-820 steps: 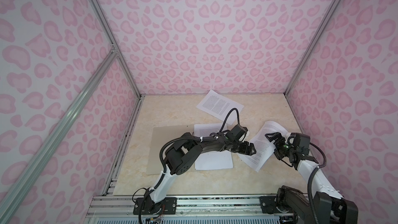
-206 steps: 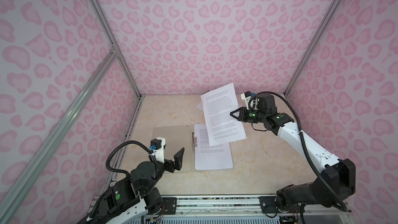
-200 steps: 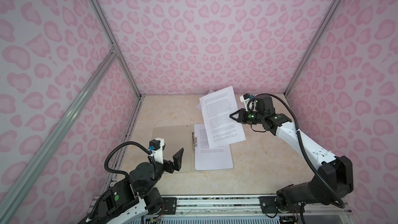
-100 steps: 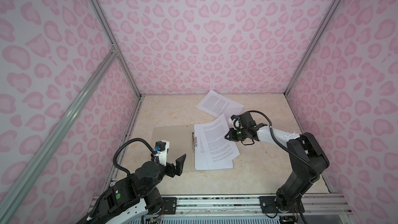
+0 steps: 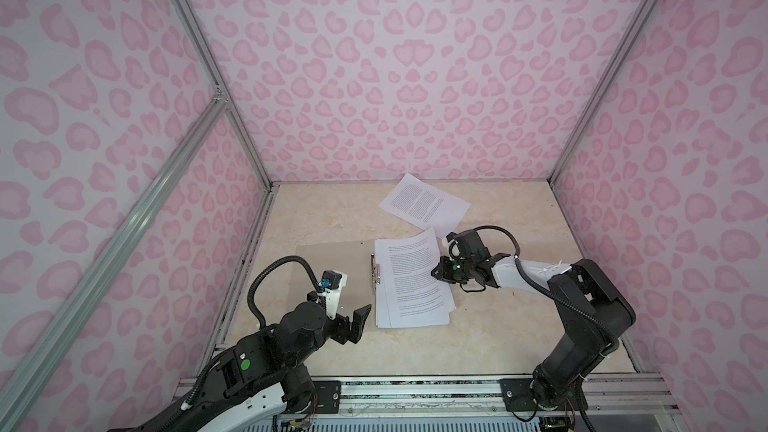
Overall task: Put the files into the folder
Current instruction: 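Lower the sheet onto the folder stack and open the right gripper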
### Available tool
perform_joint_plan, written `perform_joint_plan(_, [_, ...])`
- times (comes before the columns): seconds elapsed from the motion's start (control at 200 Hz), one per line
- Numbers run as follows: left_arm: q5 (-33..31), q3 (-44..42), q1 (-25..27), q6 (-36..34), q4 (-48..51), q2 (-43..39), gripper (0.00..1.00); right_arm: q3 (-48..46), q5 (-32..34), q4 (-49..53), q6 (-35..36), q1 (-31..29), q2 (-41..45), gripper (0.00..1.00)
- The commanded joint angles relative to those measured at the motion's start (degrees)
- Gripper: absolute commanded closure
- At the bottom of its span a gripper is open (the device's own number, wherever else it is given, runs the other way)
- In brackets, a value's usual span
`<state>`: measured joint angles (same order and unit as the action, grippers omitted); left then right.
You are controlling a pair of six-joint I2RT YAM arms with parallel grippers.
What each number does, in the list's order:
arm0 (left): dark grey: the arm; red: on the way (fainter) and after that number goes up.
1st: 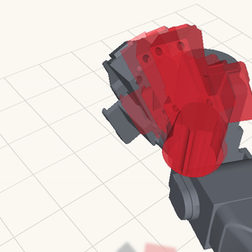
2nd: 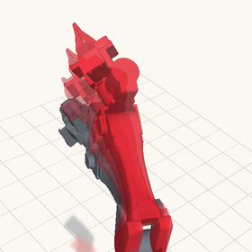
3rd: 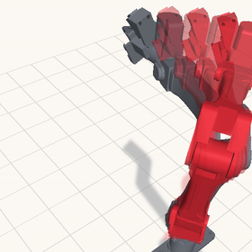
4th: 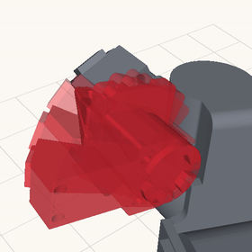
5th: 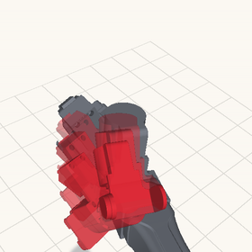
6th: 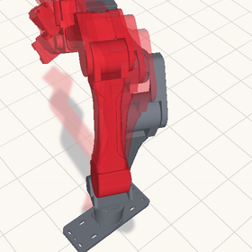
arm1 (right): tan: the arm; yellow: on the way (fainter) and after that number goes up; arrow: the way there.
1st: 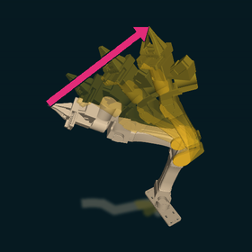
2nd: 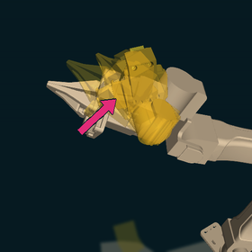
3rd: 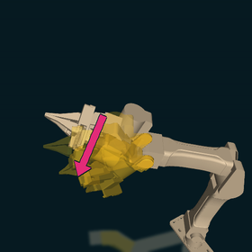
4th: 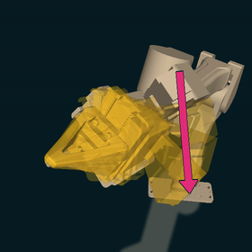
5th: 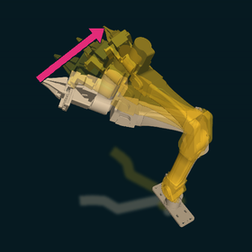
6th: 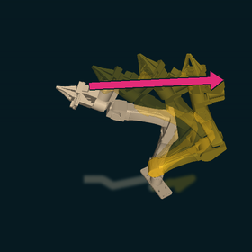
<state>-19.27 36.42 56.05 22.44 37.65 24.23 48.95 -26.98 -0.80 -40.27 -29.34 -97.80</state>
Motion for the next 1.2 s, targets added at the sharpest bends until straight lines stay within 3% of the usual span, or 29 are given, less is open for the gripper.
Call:
perform_joint_plan(0.0, [0.35, 0.28, 0.02, -0.29, -0.56, -0.3, 0.03, -0.32, 1.36, -3.07, -2.64, -0.48, -0.2, 1.0])
perform_joint_plan(1.165, [-0.24, 0.09, -0.26, -0.55, -0.64, -0.67, 0.03, -1.32, 2.57, -4.98, -7.61, -4.79, -1.7, 1.0])
perform_joint_plan(1.195, [-0.29, 0.13, -0.24, -0.55, -0.62, -0.67, 0.03, -1.44, 2.63, -5.07, -7.78, -4.76, -1.74, 0.96])
